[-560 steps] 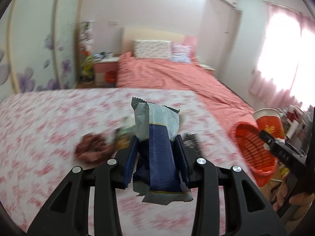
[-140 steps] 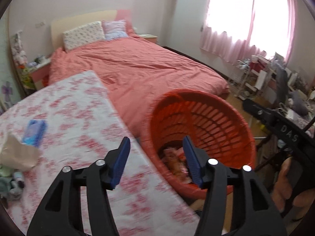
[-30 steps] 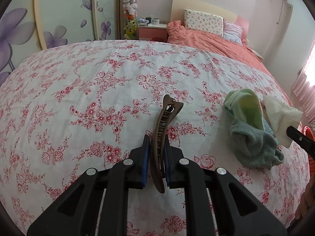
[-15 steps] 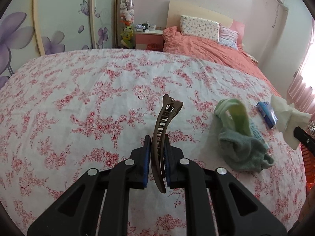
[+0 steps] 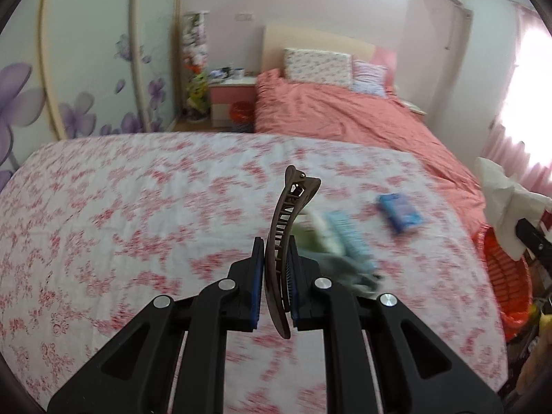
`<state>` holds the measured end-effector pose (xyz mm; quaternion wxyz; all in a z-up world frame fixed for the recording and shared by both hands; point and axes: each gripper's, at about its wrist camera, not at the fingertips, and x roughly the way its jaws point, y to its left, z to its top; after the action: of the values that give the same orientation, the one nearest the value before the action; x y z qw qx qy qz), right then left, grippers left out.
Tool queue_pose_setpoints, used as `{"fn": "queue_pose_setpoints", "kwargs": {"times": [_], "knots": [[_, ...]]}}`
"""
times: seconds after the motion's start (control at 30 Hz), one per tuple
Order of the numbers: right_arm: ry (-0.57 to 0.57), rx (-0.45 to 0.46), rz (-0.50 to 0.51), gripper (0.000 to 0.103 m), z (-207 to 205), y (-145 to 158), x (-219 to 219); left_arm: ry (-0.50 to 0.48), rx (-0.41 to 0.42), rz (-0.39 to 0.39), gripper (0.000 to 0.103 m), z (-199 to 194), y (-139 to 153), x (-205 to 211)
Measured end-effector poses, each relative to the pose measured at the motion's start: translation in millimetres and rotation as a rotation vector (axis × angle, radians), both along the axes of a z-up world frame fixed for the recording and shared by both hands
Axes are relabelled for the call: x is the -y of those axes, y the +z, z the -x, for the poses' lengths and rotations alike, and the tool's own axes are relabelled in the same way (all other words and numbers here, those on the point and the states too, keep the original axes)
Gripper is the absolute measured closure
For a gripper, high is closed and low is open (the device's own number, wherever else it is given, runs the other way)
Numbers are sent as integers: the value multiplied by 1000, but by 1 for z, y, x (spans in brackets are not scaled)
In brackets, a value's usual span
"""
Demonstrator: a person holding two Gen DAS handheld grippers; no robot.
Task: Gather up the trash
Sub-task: 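Carry hair clip and tissue to the orange basket and open both tools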
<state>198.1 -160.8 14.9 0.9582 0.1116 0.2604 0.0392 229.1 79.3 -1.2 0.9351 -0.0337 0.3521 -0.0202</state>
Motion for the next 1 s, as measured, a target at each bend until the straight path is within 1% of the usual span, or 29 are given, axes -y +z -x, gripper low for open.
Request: {"fn": "queue_pose_setpoints", "kwargs": {"times": [0.17, 0.4, 0.43, 0.73, 1.0], "knots": [[-61, 50, -2, 101, 29, 10, 29, -114, 35, 20, 90, 13, 16, 43], [-164, 98, 1, 101, 63, 17, 74, -274, 54, 47, 90, 20, 24, 110], [-192, 106, 7, 101, 68, 17, 83, -299, 55, 52, 90, 20, 24, 121], [-315, 94, -20, 101, 87, 0, 144, -467, 33, 84, 90, 17, 16, 201], [-382, 74, -43, 101, 94, -19, 190, -570, 3, 90, 90, 13, 3, 257]]}}
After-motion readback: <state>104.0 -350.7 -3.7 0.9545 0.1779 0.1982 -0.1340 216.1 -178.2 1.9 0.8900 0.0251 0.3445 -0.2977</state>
